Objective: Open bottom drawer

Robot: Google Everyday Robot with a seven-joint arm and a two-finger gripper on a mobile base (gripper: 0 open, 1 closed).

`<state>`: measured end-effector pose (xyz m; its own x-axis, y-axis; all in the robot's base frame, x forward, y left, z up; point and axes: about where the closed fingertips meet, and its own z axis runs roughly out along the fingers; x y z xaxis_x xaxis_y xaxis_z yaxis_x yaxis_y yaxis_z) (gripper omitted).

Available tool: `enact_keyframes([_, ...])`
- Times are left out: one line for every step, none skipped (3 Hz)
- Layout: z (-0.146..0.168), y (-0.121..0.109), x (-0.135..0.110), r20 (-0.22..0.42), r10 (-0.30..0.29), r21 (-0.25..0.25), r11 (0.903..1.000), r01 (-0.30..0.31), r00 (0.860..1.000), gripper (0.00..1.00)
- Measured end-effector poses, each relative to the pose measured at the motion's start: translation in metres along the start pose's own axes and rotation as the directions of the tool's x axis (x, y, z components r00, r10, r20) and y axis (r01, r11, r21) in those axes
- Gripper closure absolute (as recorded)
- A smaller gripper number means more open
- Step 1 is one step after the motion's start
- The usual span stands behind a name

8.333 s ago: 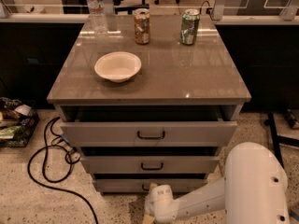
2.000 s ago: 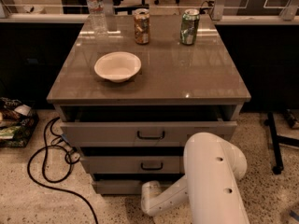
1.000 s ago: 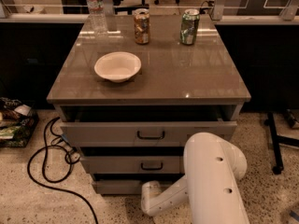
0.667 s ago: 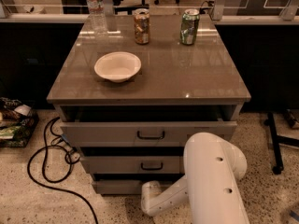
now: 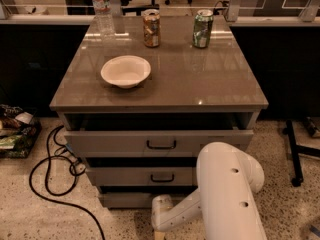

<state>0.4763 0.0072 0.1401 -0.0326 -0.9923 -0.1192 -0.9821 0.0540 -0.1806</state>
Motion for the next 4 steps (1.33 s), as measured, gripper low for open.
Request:
enact_keyframes([0.000,0.000,0.000,0.000,0.000,0.000,1.0000,0.000,1.000,0.00])
enact_keyframes([-0.002,-0.003,-0.001,-0.016,-0.005,0.000,1.0000,0.005,1.000,0.00])
enact_keyframes([-0.005,-0.019,-0.005,-0.040,-0.038,-0.001,0.9993,0.038,0.998,0.00])
enact_keyframes([-0.005,-0.019,-0.005,-0.040,-0.038,-0.001,0.9993,0.038,0.998,0.00])
